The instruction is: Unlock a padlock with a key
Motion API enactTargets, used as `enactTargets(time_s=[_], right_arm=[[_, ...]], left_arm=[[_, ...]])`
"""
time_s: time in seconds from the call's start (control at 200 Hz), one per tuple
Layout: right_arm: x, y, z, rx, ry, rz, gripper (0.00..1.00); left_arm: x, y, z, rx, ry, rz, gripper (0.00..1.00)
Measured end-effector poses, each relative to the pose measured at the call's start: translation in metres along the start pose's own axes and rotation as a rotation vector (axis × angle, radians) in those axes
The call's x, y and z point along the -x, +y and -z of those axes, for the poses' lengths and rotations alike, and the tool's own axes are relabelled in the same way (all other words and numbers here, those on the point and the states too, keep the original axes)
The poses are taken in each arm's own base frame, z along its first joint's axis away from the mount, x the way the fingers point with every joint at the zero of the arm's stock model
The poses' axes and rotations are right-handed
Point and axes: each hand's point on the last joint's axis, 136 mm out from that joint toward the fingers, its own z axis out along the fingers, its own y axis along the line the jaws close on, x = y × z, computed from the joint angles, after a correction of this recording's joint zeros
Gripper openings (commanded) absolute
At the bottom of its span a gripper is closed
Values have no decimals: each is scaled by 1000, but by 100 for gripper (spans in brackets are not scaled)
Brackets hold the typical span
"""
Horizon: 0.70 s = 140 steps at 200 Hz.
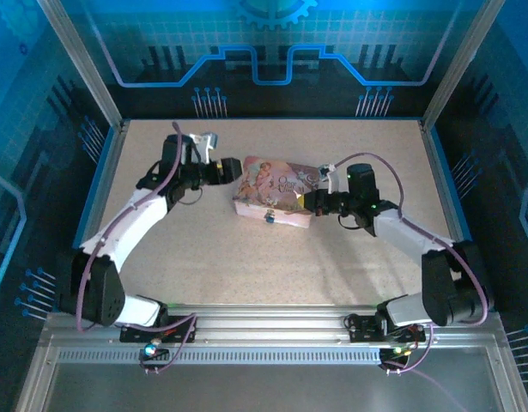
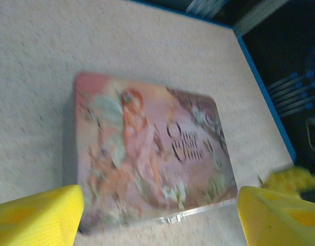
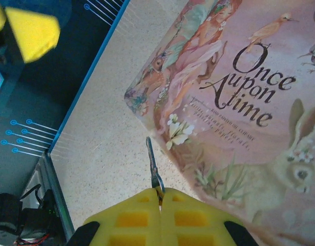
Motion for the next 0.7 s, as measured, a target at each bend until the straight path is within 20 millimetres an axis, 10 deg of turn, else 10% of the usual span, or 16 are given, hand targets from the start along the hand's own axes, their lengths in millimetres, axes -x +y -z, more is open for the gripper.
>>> enactTargets(time_s=[0.27, 0.7], right_arm=[[3, -20, -23, -2, 16, -33, 0], [-4, -36, -31, -16, 29, -70, 0]], left_arm=[[-90, -32, -3, -75, 159, -6, 80], [-125, -12, -50, -72, 235, 87, 80]])
